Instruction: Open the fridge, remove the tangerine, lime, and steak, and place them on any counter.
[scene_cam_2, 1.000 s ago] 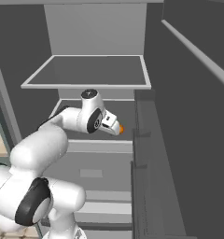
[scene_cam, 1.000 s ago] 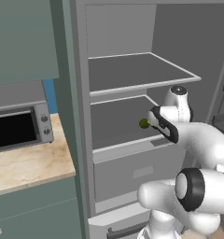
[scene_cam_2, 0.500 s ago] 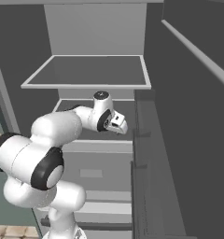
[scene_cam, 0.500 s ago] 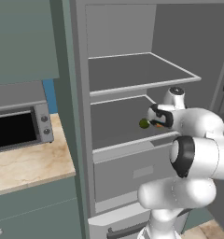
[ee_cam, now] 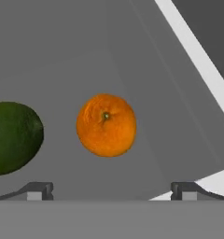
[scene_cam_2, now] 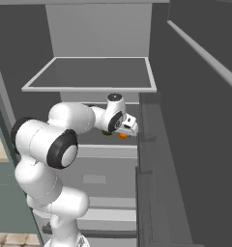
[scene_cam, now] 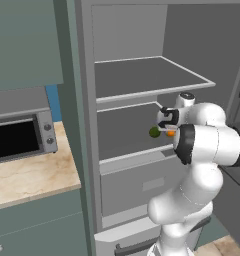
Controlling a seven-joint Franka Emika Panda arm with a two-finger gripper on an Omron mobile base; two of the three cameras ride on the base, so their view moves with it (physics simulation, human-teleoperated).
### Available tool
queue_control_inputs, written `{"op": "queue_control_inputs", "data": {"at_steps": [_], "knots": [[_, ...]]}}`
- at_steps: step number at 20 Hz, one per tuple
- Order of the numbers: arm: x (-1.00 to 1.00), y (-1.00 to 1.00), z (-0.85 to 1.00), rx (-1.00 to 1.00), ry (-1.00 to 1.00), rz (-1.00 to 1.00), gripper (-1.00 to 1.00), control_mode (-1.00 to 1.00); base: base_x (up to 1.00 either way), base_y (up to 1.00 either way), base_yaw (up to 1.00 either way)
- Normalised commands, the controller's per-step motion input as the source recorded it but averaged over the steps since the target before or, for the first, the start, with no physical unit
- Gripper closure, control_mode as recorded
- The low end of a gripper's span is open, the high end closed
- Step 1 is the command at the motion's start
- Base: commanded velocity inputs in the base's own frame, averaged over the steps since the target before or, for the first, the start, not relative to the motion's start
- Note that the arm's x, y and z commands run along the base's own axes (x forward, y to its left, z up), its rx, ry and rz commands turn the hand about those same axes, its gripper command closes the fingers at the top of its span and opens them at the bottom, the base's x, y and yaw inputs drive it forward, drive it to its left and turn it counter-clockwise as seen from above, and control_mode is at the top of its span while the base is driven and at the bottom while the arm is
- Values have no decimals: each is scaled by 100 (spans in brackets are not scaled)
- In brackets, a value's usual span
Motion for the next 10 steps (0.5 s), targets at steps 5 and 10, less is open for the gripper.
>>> {"op": "queue_control_inputs", "data": {"at_steps": [5, 10], "knots": [[22, -4, -51, 1, 0, 4, -100, -100, 0, 0, 0], [39, 0, -7, 13, -1, 6, -100, -100, 0, 0, 0]]}}
